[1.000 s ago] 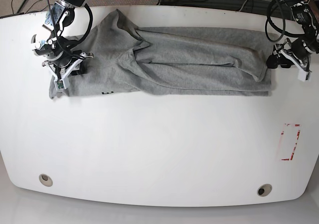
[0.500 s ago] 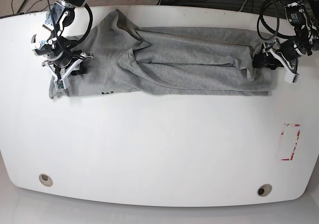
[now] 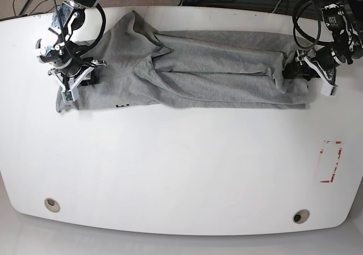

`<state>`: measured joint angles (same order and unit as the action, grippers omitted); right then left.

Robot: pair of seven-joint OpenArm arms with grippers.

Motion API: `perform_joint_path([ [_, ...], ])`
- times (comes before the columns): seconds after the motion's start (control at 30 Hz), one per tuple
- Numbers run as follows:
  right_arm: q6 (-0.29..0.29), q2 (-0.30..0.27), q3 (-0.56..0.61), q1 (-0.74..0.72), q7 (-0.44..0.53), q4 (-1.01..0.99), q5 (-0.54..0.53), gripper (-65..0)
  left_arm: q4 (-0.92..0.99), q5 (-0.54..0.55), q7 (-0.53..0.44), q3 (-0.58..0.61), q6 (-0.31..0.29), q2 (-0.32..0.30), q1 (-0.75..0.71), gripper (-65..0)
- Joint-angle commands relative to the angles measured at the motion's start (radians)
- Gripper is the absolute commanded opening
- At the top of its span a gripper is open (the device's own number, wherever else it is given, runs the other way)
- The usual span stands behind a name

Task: Layout the t-shirt on the table in an organized manner, then fold the t-shirt properly
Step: 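Lower the left gripper and pinch the grey strip end, then drag the held strip end with the left gripper toward the right gripper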

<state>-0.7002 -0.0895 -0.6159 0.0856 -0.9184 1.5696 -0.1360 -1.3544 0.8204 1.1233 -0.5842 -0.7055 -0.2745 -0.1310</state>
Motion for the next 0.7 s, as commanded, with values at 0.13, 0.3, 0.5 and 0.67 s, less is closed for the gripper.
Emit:
perform_joint_path([
  [0.13, 0.002, -0.005, 0.000, 0.015, -0.066, -0.002, 0.043, -52.8, -0.001, -0.037, -0.004, 0.005, 0.007, -0.007, 0.008, -25.4],
  [0.3, 0.002, -0.005, 0.000, 0.015, -0.066, -0.002, 0.043, -52.8, 0.000, -0.037, -0.007, 0.007, 0.007, -0.006, 0.031, -29.0],
  [0.5, 0.002, -0.005, -0.002, 0.015, -0.066, -0.002, 0.043, -52.8, 0.002, -0.037, -0.010, 0.005, 0.007, -0.002, 0.041, -39.9],
  [0.67, 0.002, -0.003, -0.002, 0.016, -0.066, -0.002, 0.043, -52.8, 0.002, -0.037, -0.028, 0.007, 0.007, -0.002, 0.043, -41.3],
])
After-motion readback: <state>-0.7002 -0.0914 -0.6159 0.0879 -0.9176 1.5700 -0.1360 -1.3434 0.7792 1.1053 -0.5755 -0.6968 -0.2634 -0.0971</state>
